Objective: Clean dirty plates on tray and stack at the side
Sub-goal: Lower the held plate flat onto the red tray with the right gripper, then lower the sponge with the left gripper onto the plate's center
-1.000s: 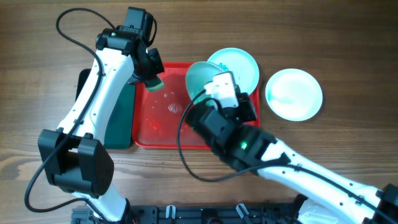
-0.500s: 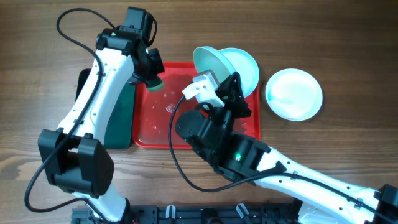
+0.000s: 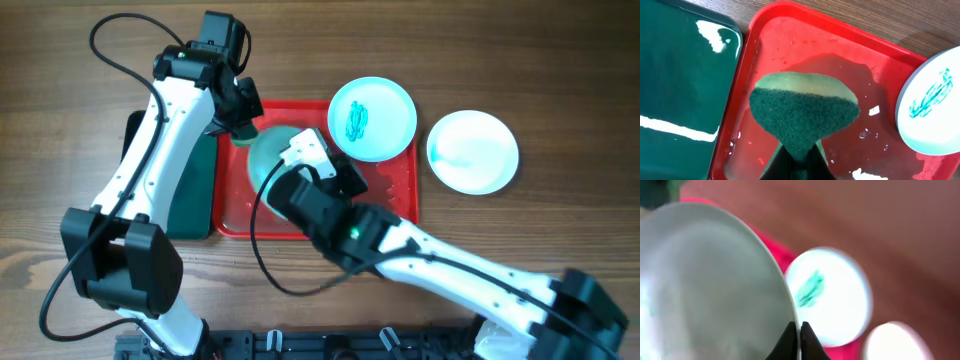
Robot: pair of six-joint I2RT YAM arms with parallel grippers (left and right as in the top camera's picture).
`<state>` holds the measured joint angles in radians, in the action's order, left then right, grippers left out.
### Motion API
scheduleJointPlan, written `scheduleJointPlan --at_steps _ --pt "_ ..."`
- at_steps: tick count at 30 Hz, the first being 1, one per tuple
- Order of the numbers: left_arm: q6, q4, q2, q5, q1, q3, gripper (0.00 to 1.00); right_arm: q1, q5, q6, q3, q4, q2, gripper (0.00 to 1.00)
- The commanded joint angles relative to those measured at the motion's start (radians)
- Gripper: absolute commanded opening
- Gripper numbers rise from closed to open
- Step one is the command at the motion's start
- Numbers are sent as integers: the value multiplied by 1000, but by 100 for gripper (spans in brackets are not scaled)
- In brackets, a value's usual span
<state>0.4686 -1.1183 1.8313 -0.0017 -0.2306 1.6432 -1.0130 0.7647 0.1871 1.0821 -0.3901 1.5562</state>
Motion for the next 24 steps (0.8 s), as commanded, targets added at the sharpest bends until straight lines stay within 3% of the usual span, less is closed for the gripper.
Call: scheduleJointPlan --at_steps 1,4,7,9,13,16,20,24 --pt "-16 -1 2 13 4 11 4 72 -287 283 16 8 108 4" --pt "-16 -1 2 13 3 11 4 157 -494 392 16 12 180 4" --pt "-16 0 2 13 4 11 4 254 -681 393 16 29 204 5" --pt "-16 0 2 13 4 11 4 300 -766 389 16 38 204 15" --pt "-16 0 2 13 3 11 4 381 -912 219 17 59 209 47" --pt "-16 0 2 13 3 11 4 410 -1006 -2 76 70 259 59" --pt "-16 0 2 13 3 11 4 410 -1021 -168 306 -47 434 62" --pt "-16 0 2 13 4 11 4 412 -1024 -215 420 -76 582 59"
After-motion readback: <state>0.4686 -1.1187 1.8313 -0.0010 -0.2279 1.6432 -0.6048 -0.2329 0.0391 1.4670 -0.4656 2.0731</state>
